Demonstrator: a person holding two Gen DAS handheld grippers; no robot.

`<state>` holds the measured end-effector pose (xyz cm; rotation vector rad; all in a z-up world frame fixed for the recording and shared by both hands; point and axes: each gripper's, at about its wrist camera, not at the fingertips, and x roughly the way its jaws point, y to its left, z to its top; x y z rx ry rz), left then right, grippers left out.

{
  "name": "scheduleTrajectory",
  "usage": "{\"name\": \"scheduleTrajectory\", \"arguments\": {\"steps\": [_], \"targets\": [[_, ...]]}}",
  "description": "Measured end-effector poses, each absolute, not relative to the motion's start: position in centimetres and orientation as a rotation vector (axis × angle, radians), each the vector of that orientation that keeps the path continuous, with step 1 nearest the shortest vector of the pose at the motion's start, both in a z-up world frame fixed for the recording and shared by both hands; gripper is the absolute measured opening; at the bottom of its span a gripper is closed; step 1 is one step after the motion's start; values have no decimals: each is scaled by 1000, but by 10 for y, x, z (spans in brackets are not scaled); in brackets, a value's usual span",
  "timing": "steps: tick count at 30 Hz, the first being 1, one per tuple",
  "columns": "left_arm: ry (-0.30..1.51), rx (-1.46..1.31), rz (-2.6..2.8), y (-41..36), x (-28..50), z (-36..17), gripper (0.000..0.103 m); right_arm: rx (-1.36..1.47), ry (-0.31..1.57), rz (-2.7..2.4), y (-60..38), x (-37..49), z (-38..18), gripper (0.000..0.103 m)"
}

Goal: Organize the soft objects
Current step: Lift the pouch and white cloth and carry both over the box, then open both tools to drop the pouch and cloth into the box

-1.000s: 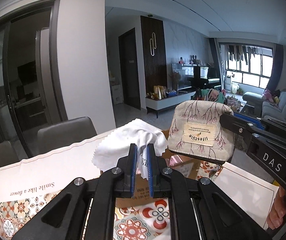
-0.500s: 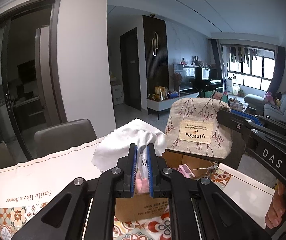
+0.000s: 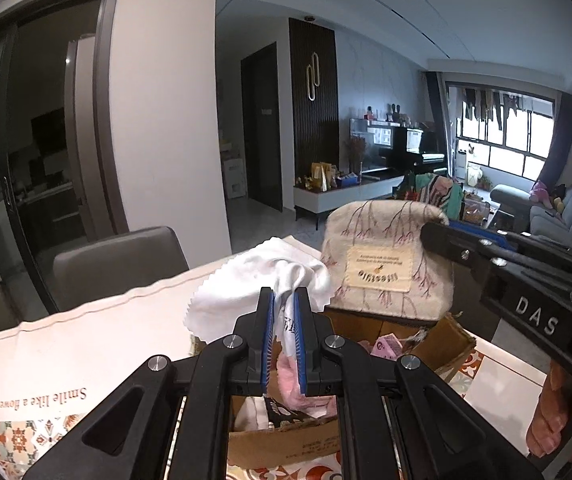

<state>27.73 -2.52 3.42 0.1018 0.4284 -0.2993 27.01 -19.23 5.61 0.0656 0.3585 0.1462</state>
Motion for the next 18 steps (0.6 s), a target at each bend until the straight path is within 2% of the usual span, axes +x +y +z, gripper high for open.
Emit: {"name": "scheduleTrajectory", "arguments": {"steps": [18], "targets": [[580, 145, -363, -50, 307, -11, 14, 52, 586, 135, -198, 313, -5, 12]]}}
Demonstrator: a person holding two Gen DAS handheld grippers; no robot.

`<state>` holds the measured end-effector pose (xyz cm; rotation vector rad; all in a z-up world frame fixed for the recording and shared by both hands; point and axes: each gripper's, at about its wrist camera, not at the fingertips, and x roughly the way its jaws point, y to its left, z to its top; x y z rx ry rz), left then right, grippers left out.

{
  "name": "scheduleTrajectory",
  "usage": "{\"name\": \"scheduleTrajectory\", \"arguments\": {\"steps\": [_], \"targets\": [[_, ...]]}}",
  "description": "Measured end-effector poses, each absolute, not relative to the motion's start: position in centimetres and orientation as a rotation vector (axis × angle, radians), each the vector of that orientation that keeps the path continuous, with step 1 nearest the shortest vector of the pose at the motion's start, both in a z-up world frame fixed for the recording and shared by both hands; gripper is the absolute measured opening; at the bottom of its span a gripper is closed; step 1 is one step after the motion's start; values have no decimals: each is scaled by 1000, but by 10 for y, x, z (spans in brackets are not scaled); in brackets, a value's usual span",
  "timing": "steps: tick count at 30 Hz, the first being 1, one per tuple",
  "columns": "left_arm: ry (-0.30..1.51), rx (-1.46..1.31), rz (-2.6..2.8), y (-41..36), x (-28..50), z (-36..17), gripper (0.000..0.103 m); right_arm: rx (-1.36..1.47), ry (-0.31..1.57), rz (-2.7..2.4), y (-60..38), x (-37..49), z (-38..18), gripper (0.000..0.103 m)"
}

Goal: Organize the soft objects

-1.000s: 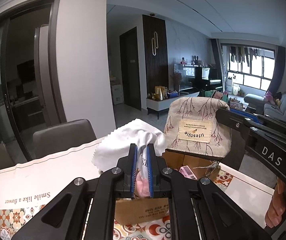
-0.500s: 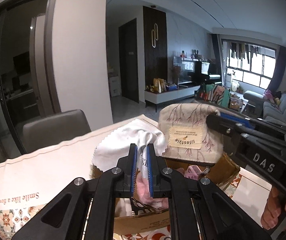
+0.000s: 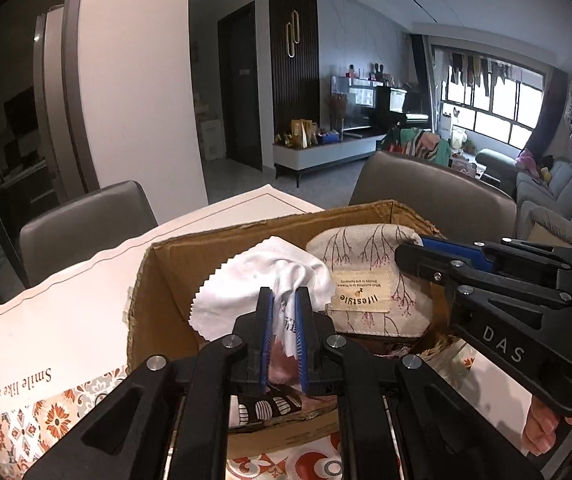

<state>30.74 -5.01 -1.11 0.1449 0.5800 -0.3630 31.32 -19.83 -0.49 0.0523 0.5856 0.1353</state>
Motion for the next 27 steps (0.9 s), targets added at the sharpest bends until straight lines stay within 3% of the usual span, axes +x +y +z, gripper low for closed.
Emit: {"name": "scheduleTrajectory", "arguments": {"steps": [5, 7, 8, 14, 18, 27], "targets": [[589, 149, -360, -52, 306, -11, 32, 56, 614, 129, -201, 313, -7, 17], [585, 152, -352, -51, 307, -9, 40, 56, 613, 125, -202, 315, -4, 33], [582, 156, -342, -51, 306, -8, 43, 56, 609, 120, -202, 314, -3, 36], [581, 137, -301, -43, 292, 0, 46, 36, 585, 81, -203, 301, 10, 40], [571, 117, -271, -35, 275, 6, 51, 20, 567, 54, -199, 285, 19, 50], [514, 92, -232, -27, 224, 37, 55, 37, 555, 36, -198, 239, 35, 50]]}}
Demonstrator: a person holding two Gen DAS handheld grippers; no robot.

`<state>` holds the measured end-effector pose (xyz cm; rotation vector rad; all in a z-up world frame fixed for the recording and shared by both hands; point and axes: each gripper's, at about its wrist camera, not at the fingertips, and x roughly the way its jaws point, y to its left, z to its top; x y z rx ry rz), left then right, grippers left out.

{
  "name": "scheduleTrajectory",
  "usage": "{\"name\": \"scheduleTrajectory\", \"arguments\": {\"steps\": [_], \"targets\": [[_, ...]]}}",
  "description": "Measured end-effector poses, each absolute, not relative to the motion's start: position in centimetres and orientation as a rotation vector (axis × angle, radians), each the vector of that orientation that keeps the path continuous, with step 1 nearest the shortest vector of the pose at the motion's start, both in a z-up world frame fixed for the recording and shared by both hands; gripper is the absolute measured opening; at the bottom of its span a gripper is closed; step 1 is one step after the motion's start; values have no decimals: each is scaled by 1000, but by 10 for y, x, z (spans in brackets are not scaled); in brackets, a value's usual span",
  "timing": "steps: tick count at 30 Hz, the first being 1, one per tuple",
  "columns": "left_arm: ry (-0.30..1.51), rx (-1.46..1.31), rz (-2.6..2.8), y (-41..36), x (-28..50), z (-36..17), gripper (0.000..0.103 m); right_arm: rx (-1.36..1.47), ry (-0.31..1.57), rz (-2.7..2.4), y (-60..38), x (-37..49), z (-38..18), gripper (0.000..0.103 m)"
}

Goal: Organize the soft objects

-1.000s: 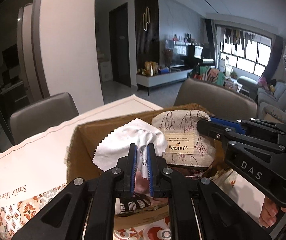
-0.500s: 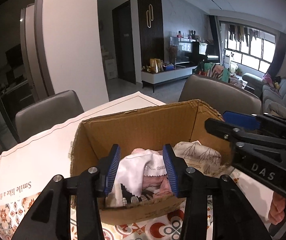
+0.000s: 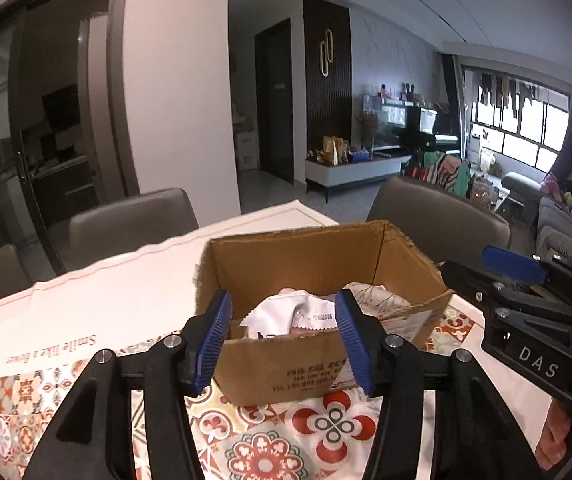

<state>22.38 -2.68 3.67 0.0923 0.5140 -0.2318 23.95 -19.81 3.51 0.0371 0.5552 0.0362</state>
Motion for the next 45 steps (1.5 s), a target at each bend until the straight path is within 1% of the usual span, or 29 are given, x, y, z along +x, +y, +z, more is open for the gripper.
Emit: {"name": "scheduleTrajectory", "arguments": {"steps": [2, 3, 4, 9, 12, 17, 24, 29, 36, 45], "targets": [[493, 95, -219, -26, 211, 44, 56, 48, 546, 26, -198, 226, 40, 54], [484, 97, -213, -26, 205, 47, 57, 52, 542, 21, -198, 220, 42, 58], [477, 99, -209, -28, 200, 50, 57, 58, 536, 17, -199, 213, 44, 60], [456, 84, -208, -25, 170, 59, 59, 69, 513, 8, -197, 181, 54, 60], [442, 87, -199, -23, 154, 63, 61, 78, 507, -1, -198, 165, 58, 66], [415, 101, -187, -22, 129, 69, 66, 69, 485, -16, -198, 133, 62, 66], [376, 107, -153, -16, 93, 74, 78, 70, 458, -30, -198, 97, 70, 67], [354, 118, -134, -13, 71, 74, 85, 69, 448, -38, -192, 73, 71, 67], [350, 119, -113, -10, 50, 73, 89, 70, 443, -44, -194, 56, 72, 67], [381, 80, -106, -2, 41, 69, 90, 63, 430, -33, -192, 45, 70, 67]]}}
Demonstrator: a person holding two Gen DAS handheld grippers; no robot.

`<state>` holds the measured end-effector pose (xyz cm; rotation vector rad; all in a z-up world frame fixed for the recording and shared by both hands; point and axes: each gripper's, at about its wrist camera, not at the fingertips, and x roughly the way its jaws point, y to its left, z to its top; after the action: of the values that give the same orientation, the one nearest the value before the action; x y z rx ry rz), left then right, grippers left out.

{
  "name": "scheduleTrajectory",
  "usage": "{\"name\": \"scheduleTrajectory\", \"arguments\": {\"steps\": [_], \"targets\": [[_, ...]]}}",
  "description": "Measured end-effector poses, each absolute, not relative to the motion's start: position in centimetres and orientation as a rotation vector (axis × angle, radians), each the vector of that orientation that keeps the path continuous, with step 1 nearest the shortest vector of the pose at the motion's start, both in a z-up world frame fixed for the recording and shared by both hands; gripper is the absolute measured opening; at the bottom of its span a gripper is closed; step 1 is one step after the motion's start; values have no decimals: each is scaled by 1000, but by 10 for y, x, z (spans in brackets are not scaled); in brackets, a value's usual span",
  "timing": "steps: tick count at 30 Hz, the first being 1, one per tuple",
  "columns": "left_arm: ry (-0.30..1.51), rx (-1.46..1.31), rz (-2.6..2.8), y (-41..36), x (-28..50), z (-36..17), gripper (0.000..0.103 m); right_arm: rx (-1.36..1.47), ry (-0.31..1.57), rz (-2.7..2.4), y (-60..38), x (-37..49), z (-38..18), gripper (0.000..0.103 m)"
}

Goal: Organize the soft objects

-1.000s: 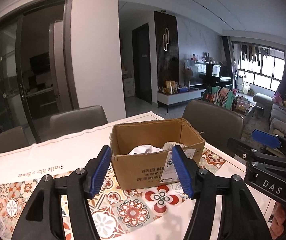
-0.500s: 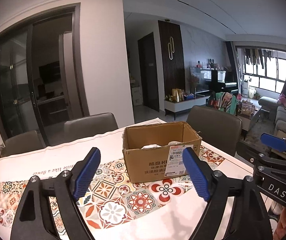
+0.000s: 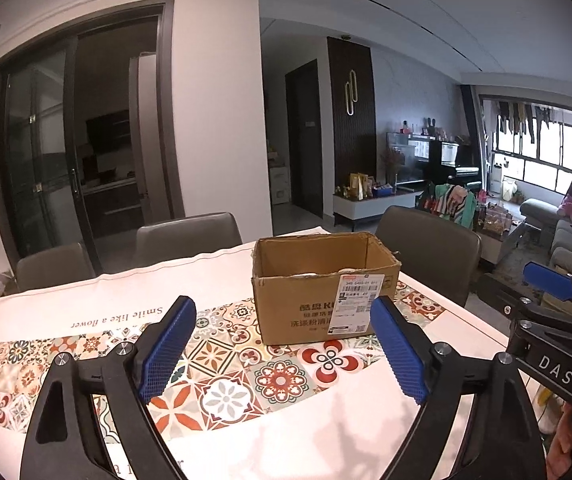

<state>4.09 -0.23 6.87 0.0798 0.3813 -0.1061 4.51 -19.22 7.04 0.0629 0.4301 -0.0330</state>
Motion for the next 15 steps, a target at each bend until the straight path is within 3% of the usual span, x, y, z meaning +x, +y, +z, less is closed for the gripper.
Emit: {"name": "scheduleTrajectory", "arguments": {"steps": [15], "targets": [[376, 92, -93, -7, 41, 65, 98, 69, 442, -27, -194, 44, 66, 67]]}}
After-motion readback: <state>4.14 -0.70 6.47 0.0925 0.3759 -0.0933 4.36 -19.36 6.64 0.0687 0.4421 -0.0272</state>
